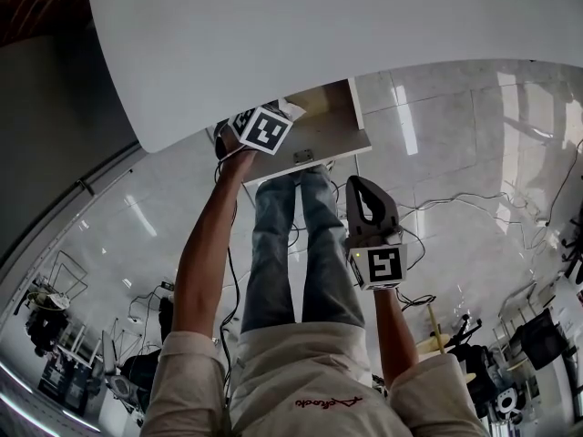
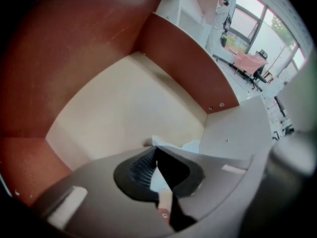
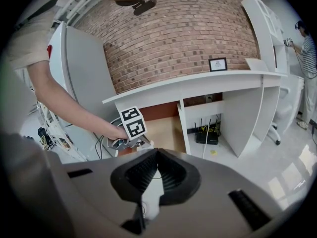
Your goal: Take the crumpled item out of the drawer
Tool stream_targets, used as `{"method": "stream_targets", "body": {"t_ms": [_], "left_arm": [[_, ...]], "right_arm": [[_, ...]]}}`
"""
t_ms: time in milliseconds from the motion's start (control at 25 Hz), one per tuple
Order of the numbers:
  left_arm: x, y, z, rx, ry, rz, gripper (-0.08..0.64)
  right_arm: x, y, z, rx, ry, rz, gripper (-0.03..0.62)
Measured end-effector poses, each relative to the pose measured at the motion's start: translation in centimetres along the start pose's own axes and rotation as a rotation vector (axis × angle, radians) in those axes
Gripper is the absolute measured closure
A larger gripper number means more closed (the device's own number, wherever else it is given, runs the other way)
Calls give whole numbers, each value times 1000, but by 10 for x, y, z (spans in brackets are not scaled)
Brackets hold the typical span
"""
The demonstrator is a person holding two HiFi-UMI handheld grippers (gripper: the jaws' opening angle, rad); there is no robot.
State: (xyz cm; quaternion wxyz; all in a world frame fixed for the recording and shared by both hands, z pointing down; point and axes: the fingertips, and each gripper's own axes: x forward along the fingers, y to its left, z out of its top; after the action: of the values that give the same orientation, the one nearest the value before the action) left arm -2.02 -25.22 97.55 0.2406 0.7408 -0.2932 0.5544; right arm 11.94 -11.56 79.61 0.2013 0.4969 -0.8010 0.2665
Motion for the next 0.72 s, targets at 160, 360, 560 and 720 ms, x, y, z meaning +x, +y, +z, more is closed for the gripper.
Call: {"method": "stream_targets", "body": {"t_ms": [160,360,560,720], "left_arm": [[-11,-8,1,2,-50,-4,549],[-34,-12,13,28,-152,32,549],[-68,-14,25,-18,-289,66,551],[-93,-23,21,-37,-388,94,551]], "right_arm": [[1,3,0,-11,1,4,580],[4,7,2,-11,-4,-1,580],[7,4,4,-17,-4,-6,580],[9,0,-1,-19,5,-8,580]]}}
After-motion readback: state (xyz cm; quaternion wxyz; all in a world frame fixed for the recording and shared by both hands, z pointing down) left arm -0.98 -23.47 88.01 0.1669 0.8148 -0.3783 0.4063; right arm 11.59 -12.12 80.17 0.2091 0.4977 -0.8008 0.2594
